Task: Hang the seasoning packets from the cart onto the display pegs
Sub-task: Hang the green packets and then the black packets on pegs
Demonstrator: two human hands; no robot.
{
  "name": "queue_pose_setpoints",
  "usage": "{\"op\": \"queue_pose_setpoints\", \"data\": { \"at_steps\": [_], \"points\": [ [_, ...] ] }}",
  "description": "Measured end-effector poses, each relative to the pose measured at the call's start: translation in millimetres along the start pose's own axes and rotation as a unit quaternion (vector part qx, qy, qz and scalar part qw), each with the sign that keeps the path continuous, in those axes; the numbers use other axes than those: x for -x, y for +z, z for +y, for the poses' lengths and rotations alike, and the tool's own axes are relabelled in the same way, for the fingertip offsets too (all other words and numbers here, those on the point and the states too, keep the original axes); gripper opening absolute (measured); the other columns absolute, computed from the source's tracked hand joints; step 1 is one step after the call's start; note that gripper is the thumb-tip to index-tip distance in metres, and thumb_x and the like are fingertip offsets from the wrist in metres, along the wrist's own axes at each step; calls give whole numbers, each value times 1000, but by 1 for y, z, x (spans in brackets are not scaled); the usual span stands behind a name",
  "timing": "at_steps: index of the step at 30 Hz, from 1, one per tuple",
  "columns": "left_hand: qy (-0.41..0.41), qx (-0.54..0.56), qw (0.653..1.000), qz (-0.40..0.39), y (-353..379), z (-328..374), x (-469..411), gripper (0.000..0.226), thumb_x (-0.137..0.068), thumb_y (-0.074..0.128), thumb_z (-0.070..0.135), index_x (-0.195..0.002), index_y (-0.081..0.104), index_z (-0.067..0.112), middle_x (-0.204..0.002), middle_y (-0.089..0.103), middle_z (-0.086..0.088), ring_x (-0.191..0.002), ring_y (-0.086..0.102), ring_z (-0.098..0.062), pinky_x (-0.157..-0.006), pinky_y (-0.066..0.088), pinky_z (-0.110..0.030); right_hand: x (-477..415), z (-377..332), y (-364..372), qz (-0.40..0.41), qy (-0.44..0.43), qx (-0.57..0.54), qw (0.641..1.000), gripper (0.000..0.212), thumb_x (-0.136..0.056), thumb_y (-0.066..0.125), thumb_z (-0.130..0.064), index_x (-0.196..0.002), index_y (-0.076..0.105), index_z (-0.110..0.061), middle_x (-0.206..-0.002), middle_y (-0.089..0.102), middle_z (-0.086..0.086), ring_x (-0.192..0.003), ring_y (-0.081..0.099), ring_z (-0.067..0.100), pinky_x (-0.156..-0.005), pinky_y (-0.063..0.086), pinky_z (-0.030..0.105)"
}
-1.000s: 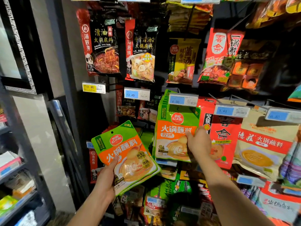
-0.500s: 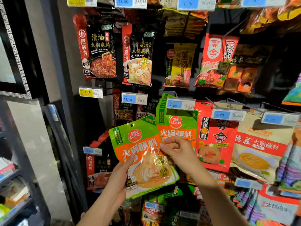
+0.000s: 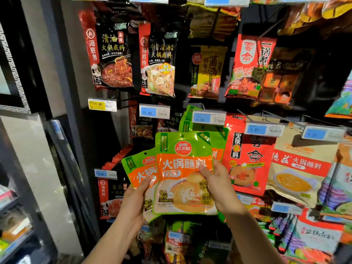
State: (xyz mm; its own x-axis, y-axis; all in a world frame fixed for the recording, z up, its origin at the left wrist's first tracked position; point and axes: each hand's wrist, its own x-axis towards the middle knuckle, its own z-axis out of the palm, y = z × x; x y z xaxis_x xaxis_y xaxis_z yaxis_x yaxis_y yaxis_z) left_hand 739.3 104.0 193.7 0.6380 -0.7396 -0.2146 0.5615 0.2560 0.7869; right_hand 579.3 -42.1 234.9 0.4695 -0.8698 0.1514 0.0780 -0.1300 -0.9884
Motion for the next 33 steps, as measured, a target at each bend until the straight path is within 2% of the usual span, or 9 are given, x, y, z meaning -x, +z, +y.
{"op": "queue_pose_setpoints", "data": {
  "at_steps": [3,6,11,14,16,18,21,28,33],
  "points": [
    [8,1,999,31,-6,1,-6,31,-98,65,17,-128,62,11,-111,76,-17,-92,75,-35,-63,63,-48,-8,2,-18,64,-4,-25,998,45,-94,71,-38,-135,60,-25,-132,69,1,-126,63,28,-109,48,54],
    [16,17,999,47,-14,0,-9,29,-98,65,16,-127,63,14,-111,76,-16,-89,76,-34,-64,63,-49,-13,-5,-29,93,-4,-41,995,88,-78,76,-58,-153,41,-26,-153,51,2,-140,50,27,-116,40,58],
    [15,20,998,53,-24,2,-10,27,-98,66,17,-124,64,16,-113,76,-15,-98,74,-37,-83,59,-57,-29,-18,-30,159,-10,-9,987,50,-100,65,-21,-147,49,-15,-132,64,0,-123,60,26,-111,46,48],
    [17,16,998,55,-26,4,-11,29,-98,65,17,-127,64,15,-114,75,-16,-99,73,-38,-85,58,-60,-34,-19,-22,170,-67,73,980,55,-97,66,-26,-147,47,-13,-141,61,9,-129,58,31,-110,47,52],
    [20,15,998,58,-27,5,-11,29,-97,66,16,-126,64,15,-112,76,-15,-96,75,-36,-77,61,-55,-35,-22,-18,170,-83,126,974,51,-101,62,-14,-149,43,-12,-145,56,8,-117,59,26,-103,46,39],
    [21,16,998,58,-27,6,-12,29,-97,66,16,-126,64,15,-111,76,-15,-96,75,-36,-75,62,-54,-39,-16,-22,180,-94,142,969,50,-102,60,-7,-148,41,-12,-129,57,5,-102,56,24,-88,39,30],
    [26,17,998,63,-29,8,-13,25,-96,67,16,-121,66,17,-113,75,-15,-102,72,-38,-86,58,-59,-37,-13,-23,202,-88,105,970,48,-101,60,-3,-145,42,-10,-105,50,-9,-107,52,21,-88,36,29],
    [26,20,997,64,-37,12,-14,31,-96,68,18,-127,64,17,-114,75,-15,-104,72,-39,-89,56,-61,-44,-8,-22,193,-84,101,972,60,-99,62,-5,-148,35,-26,-140,57,12,-128,56,36,-103,49,49],
    [62,26,995,75,-34,16,-13,24,-95,68,15,-119,67,19,-113,76,-13,-101,72,-36,-90,56,-59,-50,-6,-11,201,-141,322,914,71,-100,55,1,-158,27,-29,-130,58,13,-102,62,35,-74,40,34]
  ]
}}
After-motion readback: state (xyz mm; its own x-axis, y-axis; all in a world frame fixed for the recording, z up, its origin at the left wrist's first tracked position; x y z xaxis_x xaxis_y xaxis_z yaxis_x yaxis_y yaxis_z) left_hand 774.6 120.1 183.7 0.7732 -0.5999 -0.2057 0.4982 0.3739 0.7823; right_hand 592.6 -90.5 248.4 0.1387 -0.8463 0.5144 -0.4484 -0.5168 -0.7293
